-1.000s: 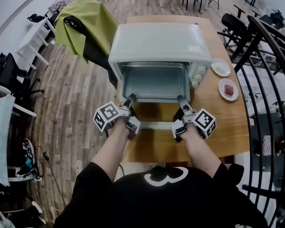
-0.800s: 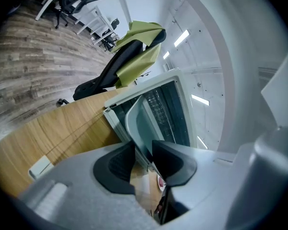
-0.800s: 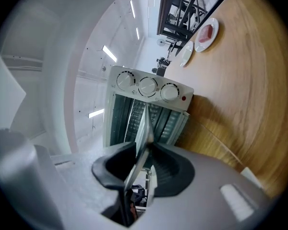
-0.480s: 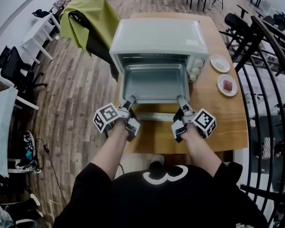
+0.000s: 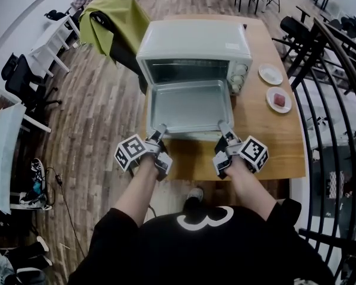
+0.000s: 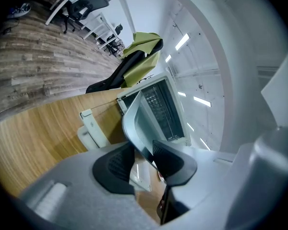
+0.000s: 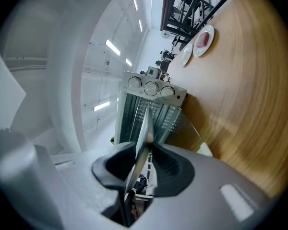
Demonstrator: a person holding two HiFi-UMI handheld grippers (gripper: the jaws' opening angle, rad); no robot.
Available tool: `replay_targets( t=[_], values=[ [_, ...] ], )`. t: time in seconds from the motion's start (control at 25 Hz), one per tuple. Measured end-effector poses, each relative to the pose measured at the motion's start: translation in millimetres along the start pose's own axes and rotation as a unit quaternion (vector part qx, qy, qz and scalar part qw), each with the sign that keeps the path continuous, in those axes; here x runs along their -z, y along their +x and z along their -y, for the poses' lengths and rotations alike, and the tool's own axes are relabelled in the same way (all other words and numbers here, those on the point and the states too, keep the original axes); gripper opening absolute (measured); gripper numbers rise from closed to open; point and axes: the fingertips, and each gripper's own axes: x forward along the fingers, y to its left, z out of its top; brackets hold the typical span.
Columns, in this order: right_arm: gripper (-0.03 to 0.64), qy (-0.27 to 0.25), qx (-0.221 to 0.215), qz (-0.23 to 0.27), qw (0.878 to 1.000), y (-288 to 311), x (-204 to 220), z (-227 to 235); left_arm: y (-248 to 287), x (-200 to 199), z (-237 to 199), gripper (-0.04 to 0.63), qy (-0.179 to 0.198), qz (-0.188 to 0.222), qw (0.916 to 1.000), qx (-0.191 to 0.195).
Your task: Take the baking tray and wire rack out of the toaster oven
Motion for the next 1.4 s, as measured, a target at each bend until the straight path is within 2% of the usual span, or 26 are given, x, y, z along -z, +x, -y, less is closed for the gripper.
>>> replay_targets(
  t=[0.24,0.56,1.04,1.4],
  values=[
    [0.11,-0.001,-0.005,0.004,1.0,-39,0,4,-19,35,6,0.127,0.0,-0.001,1.0,0.002],
    [0.11,-0.001,0.003,0.026,1.0,-97,-9,10,-33,83,21,0.129,0.004,-0.025,0.9996,0.01],
    [0.11,-0.003,0.021,0.098,0.995,-204,-59,28,-20,181,67,0.132,0.027,-0.093,0.9944,0.042],
    [0.112,-0.005,0.043,0.159,0.986,-288,-106,46,4,263,104,0.135,0.039,-0.158,0.9844,0.067]
  ],
)
